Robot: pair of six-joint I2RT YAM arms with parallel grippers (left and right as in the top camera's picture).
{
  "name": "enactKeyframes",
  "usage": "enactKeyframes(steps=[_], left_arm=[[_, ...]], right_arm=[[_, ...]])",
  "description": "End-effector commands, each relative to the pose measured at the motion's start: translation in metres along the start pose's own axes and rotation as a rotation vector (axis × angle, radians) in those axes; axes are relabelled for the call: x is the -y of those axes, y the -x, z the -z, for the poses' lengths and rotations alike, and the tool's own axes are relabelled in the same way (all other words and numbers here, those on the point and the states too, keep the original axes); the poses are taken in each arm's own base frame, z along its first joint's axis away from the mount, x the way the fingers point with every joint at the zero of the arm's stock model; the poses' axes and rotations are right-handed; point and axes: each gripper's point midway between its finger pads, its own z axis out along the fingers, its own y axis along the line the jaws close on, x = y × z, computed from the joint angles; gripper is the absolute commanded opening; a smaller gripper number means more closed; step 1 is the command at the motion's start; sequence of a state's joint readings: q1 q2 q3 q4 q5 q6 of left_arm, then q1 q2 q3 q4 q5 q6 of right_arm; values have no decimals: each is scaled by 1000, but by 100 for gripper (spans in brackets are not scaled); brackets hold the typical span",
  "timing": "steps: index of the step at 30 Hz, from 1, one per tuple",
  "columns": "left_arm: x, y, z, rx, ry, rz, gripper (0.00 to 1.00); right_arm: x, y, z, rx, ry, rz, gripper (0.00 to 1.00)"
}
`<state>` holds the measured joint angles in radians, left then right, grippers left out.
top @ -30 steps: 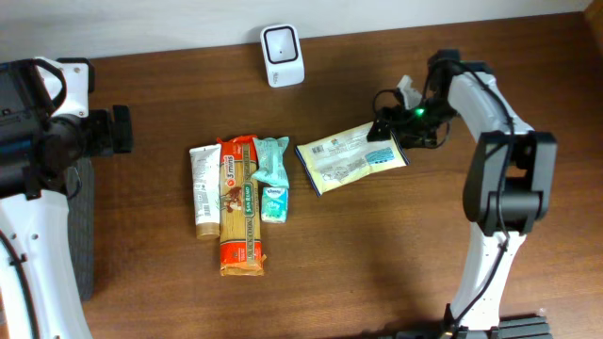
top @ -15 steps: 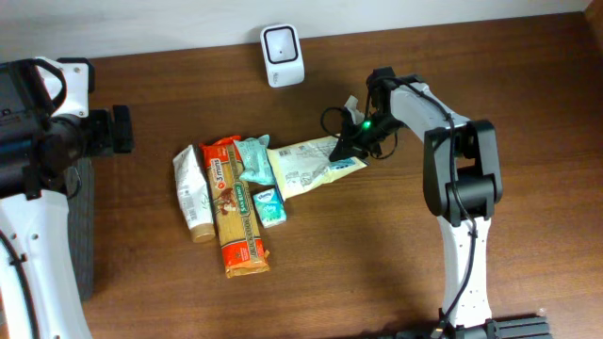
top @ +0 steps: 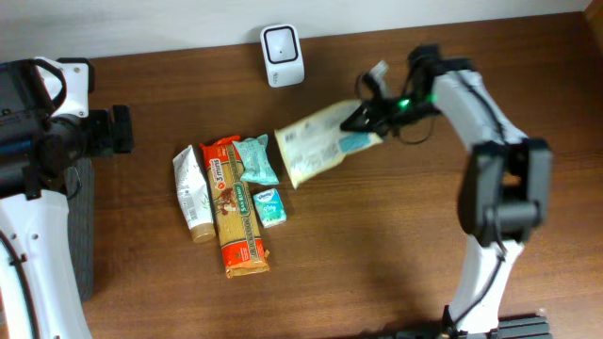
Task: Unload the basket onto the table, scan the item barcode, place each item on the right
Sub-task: 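Raise the snack bag toward the white scanner box, then hold the snack bag in front of the scanner window with right gripper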
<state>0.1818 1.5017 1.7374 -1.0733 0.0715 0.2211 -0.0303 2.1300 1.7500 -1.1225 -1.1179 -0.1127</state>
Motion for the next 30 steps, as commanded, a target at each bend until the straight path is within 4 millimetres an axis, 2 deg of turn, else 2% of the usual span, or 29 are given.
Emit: enactKeyframes(steps=[1, 5, 8, 11, 14, 18, 21, 25, 26, 30], left_arm=[[1, 1, 4, 13, -6, -12, 99], [1, 1, 4, 13, -7, -11, 99], [1, 1, 4, 13, -6, -12, 99], [1, 1, 4, 13, -6, -12, 99], [1, 1, 4, 13, -7, -11, 99], [1, 1, 4, 13, -7, -11, 99], [1, 1, 4, 13, -7, -11, 99], [1, 1, 4, 13, -7, -11, 99], [1, 1, 4, 13, -7, -11, 99], [1, 1, 4, 13, -7, -11, 99]], right_arm=[[-73, 5, 45, 112, 108, 158, 4], [-96, 3, 66, 165, 85, 213, 4], [-123, -1, 82, 205, 75, 256, 4], [-139, -1, 90, 241, 34, 276, 4], [-152, 8, 99, 309, -188, 333, 4], [-193, 31, 104, 454, -608, 519, 4], [-214, 54, 103, 601, -903, 667, 4], [-216, 80, 88, 639, -1195, 829, 4], [-210, 91, 76, 617, -1284, 890, 4], [-187, 125, 52, 557, -1490, 1016, 4]])
